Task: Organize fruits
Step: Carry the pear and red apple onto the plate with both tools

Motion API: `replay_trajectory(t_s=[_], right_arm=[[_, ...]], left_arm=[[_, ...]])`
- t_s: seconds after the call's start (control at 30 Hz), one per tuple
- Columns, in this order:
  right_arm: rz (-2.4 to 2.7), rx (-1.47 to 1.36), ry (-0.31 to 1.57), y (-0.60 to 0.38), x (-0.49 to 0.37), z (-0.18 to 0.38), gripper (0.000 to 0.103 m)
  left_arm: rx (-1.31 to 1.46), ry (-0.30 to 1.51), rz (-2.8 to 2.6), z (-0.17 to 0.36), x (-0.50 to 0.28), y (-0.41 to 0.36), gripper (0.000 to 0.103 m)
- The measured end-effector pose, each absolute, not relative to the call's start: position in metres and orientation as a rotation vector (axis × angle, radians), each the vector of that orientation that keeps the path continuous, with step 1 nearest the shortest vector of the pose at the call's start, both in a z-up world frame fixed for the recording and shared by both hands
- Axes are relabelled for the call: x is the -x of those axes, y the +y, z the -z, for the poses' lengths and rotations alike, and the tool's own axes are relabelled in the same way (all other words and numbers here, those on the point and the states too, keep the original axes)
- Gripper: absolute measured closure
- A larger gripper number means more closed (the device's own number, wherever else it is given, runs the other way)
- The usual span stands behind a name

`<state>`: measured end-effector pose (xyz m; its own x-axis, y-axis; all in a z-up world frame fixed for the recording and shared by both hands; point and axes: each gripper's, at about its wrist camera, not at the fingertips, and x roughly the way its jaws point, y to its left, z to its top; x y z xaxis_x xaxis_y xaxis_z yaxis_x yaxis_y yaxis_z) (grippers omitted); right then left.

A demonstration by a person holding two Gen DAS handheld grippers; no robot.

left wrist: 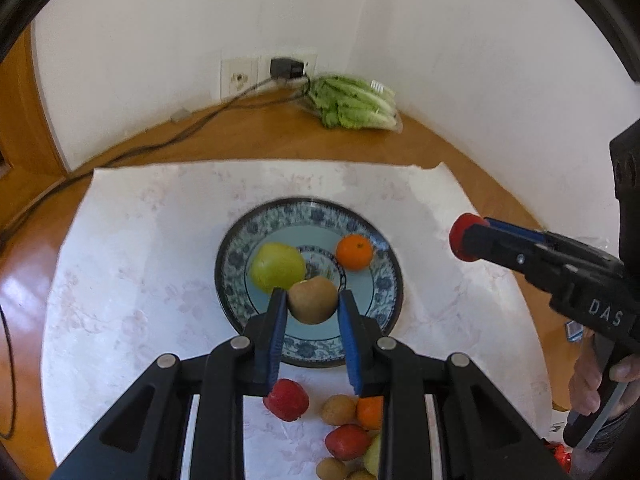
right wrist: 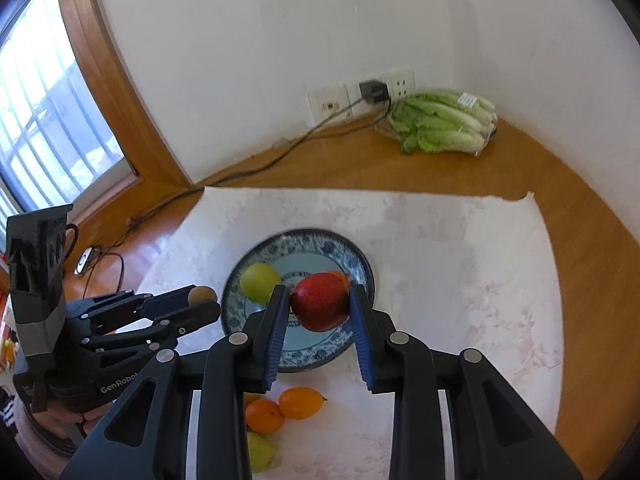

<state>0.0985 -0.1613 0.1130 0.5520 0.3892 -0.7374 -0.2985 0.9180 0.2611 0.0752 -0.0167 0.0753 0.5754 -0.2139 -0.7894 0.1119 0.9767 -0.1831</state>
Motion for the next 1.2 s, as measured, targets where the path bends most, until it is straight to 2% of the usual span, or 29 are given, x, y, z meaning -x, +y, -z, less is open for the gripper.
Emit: replay_trajectory(t_s=[0.33, 1.2], right_arm=[[-0.422, -0.113, 0.955, -0.152, -0.105, -0.076, 0.071], [-0.392, -0.005, 0.953, -0.131, -0.125, -0.037, 0.071]], left_arm=[[0.122, 0.988, 0.19, -0.04, -0.088, -0.019, 0.076], [0.104, 0.988, 0.167, -0.013, -0.113, -0.02, 0.076]])
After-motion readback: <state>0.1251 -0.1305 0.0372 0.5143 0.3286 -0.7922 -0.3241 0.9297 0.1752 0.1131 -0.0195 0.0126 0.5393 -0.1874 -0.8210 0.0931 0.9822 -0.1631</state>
